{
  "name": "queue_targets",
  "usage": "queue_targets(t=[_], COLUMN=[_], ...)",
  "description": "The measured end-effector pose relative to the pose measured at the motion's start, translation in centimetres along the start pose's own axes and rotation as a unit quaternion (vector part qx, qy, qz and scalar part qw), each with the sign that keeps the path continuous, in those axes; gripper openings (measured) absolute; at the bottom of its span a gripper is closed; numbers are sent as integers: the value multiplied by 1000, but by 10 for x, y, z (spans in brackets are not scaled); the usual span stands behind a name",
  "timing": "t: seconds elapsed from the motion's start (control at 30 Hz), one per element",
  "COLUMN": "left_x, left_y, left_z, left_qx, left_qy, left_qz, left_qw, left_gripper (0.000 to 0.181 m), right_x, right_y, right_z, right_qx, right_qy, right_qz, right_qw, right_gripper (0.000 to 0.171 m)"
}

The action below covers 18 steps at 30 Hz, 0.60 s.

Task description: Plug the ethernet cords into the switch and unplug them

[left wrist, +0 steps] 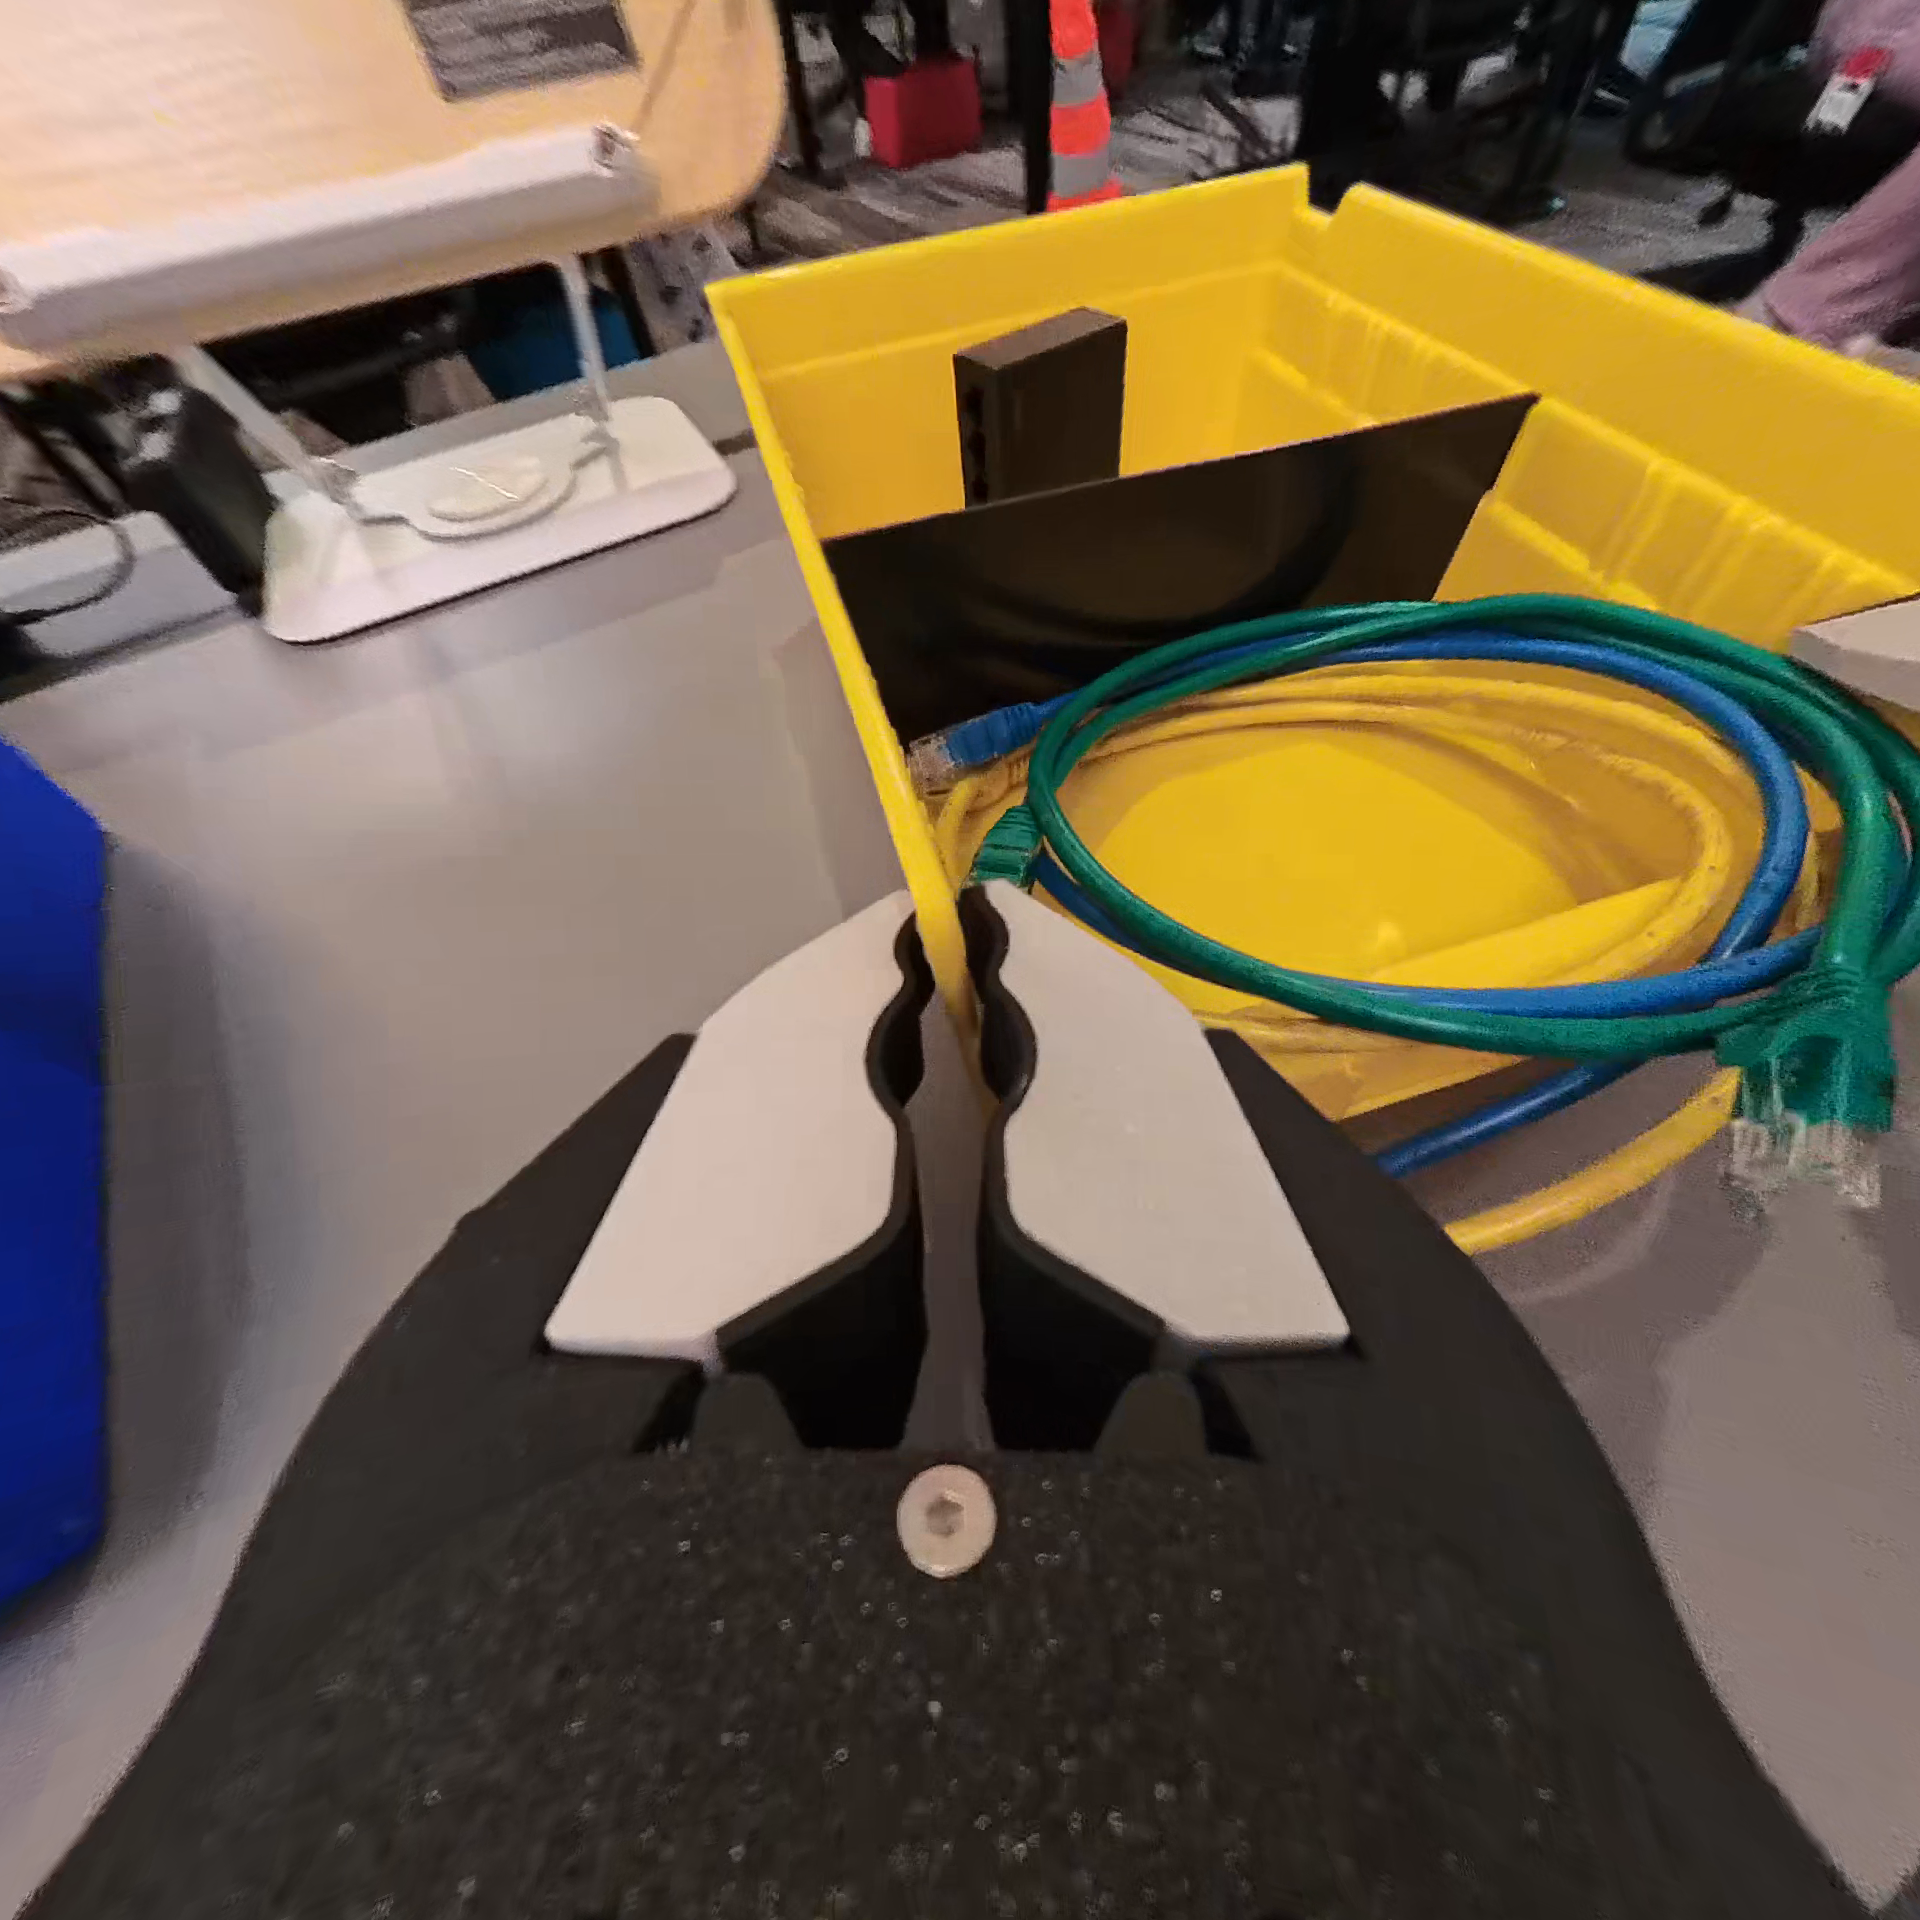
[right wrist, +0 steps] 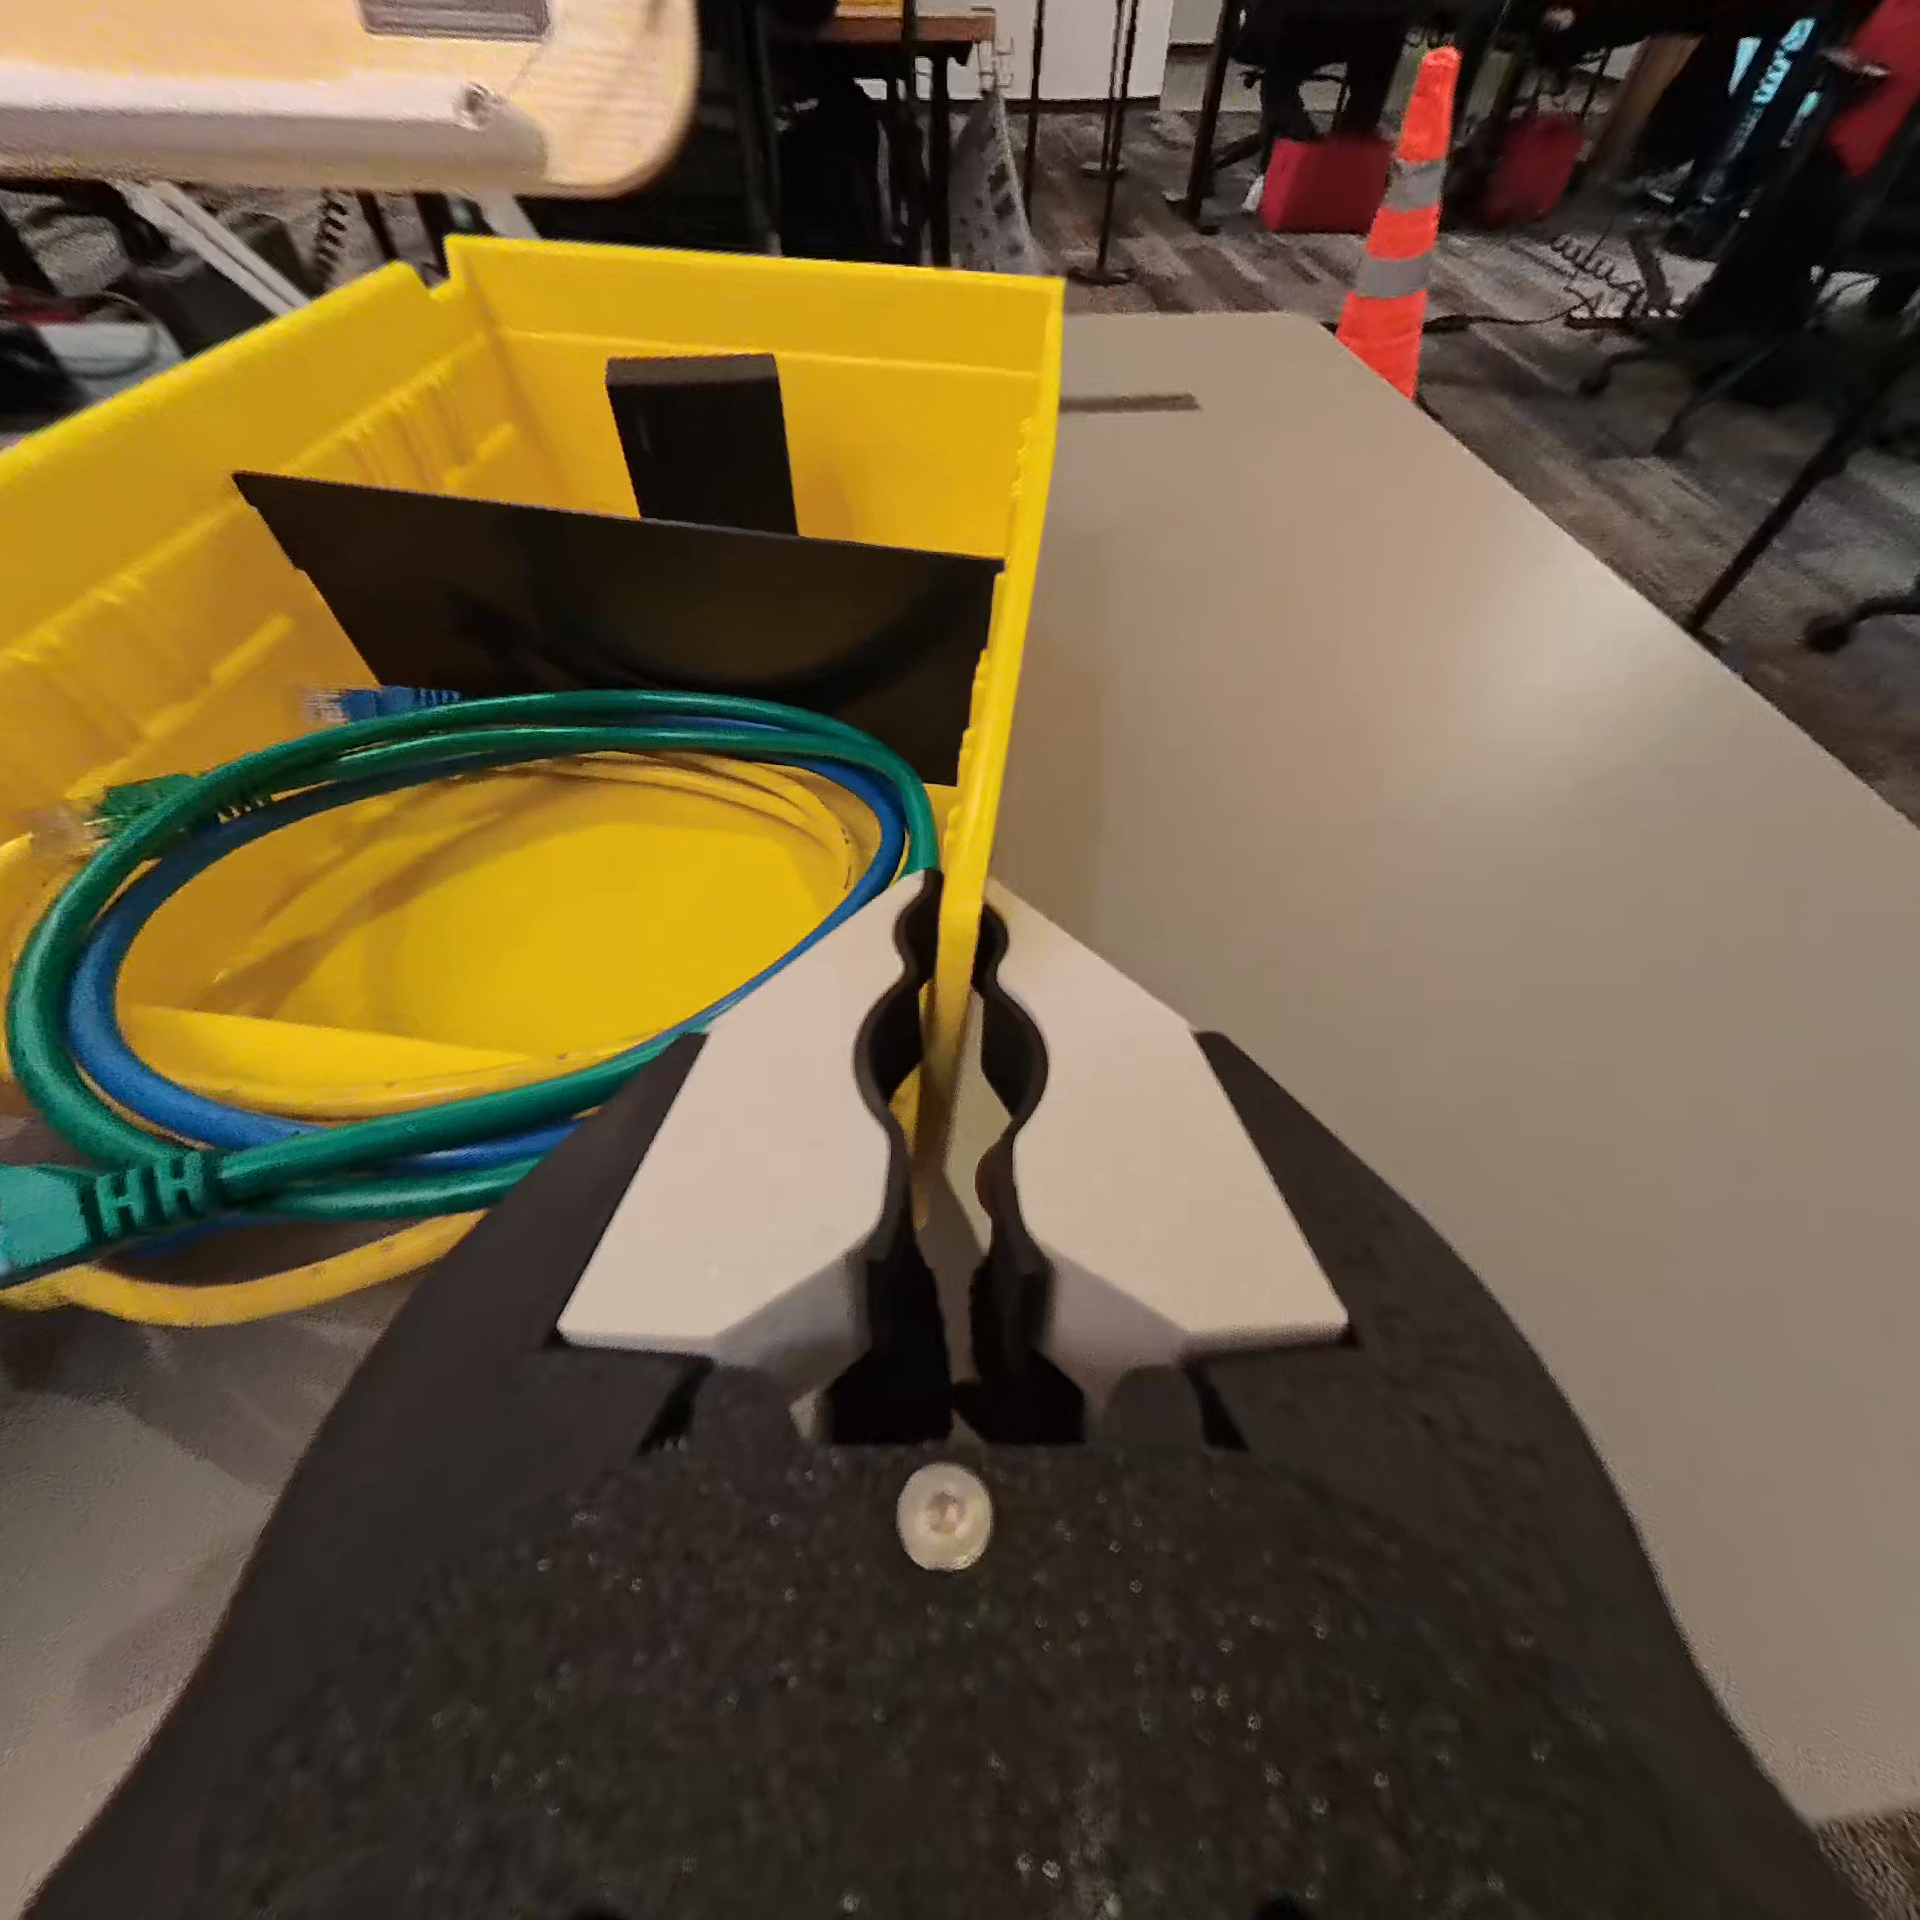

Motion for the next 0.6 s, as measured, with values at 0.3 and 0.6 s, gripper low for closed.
queue_targets(t=[0.3, 0.6], left_x=[11, 30], left_y=[25, 18], left_z=[81, 105], left_qx=[-105, -105], left_qy=[31, 57], left_qz=[-11, 40], left_qw=[994, 992], left_gripper=[6, 7], right_x=[-28, -20], right_y=[-50, -81], right_z=[81, 104], right_qx=[-105, -141], right_qy=[41, 58], right_qz=[-17, 0], right_qw=[994, 988], right_gripper=[2, 3])
Point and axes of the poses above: each gripper's, where its closed fingertips meet, y back along the fingers, x out of its underside, z = x × y across the jaws, the point moved 8 cm from there along y, back along the fingers, and after that the axes turned 7 degrees about -x, right-handed, at the moved point
